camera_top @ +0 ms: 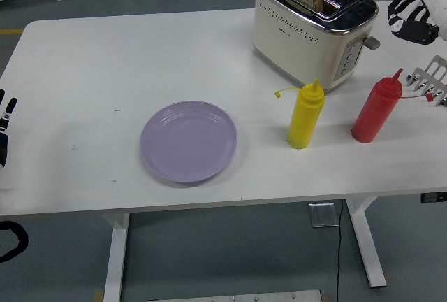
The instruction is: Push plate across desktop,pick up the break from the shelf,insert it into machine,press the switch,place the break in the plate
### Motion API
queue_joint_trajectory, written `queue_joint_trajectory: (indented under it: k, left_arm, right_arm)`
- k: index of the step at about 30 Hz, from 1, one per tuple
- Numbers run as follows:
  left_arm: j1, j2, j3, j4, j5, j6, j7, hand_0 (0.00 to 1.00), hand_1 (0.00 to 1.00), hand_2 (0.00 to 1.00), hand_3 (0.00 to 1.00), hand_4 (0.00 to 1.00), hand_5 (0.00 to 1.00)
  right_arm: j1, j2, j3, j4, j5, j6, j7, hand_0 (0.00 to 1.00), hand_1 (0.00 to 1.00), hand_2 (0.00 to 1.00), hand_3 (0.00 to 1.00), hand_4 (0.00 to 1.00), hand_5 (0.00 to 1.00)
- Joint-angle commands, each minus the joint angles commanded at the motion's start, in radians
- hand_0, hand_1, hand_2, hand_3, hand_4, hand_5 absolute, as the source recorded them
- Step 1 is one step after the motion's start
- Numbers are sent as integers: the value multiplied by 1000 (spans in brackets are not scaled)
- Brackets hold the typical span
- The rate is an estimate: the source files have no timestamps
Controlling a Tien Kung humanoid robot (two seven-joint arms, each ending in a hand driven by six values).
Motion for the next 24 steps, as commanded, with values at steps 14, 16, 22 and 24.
queue_joint_trajectory:
  k: [14,16,22,24]
  left_arm:
    - [-3,-1,0,0,-1,0,0,814,861,922,848,646,998]
    - [-3,-1,-1,0,-1,0,0,814,861,922,848,646,998]
    - [-5,-1,-1,0,-1,-1,0,814,861,922,848,646,998]
    - [-5,-1,-1,0,-1,-1,0,814,861,922,848,646,998]
  right_arm:
    - [45,36,-84,-106,1,26,21,364,444,540,570,497,368]
    - [51,40,-89,-117,1,27,22,364,444,540,570,497,368]
    - [66,51,-104,-148,-4,30,22,366,444,540,569,498,370]
    - [69,53,-108,-156,-4,32,21,366,445,540,569,498,371]
